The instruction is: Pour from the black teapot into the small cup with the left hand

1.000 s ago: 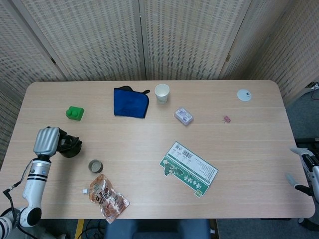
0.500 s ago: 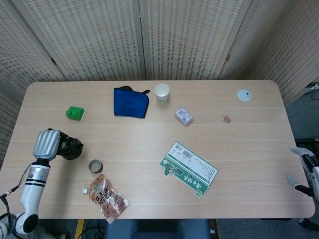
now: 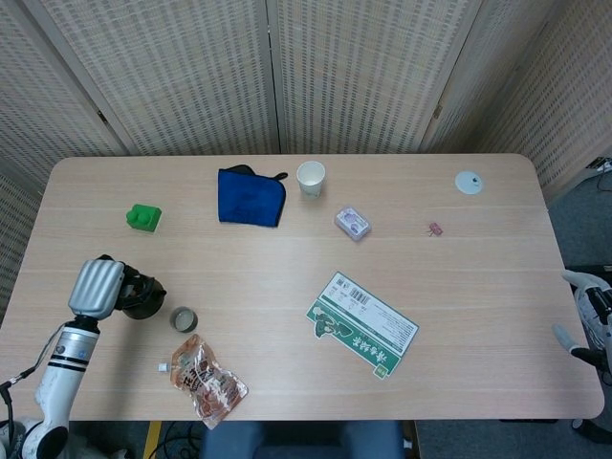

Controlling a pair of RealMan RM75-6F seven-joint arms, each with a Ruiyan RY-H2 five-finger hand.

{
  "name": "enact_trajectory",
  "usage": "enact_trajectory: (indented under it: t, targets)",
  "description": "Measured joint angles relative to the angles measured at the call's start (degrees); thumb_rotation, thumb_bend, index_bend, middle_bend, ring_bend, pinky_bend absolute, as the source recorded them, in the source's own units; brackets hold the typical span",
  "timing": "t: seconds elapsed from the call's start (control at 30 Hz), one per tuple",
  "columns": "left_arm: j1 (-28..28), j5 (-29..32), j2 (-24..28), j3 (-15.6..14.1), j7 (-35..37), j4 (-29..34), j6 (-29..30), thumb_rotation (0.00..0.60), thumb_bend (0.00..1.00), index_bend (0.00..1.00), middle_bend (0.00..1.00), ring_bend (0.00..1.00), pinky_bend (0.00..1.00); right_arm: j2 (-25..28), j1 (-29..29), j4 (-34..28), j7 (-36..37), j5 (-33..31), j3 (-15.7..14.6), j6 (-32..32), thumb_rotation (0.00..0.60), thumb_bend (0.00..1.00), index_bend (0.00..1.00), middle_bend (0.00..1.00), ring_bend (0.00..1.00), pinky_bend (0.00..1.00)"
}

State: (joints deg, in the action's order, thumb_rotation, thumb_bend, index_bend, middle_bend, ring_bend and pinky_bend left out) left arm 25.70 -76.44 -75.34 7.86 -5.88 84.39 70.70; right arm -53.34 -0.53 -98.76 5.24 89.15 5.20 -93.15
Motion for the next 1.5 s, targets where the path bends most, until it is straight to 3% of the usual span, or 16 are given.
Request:
enact_trajectory:
  t: [0.77, 1.5]
  targets:
    - [-0.44, -8.26, -1.47, -3.47, -5.18, -3.74, 3.25, 0.354, 0.42, 1.0, 1.0, 0.96, 0.48, -0.31, 0.46, -0.14, -0.06, -0.52, -0.06, 0.97, 0.6, 0.19, 0.26, 0.29, 0.2, 0.19]
    - [-0.77, -13.94, -5.53, -5.33, -10.45, -11.25, 6.61, 0.371, 0.42, 1.0, 1.0, 0.96, 0.48, -0.32, -0.24, -0.22, -0.02, -0.57, -0.48, 0.4, 0.6, 0.19, 0.26, 0.29, 0.2, 0.19]
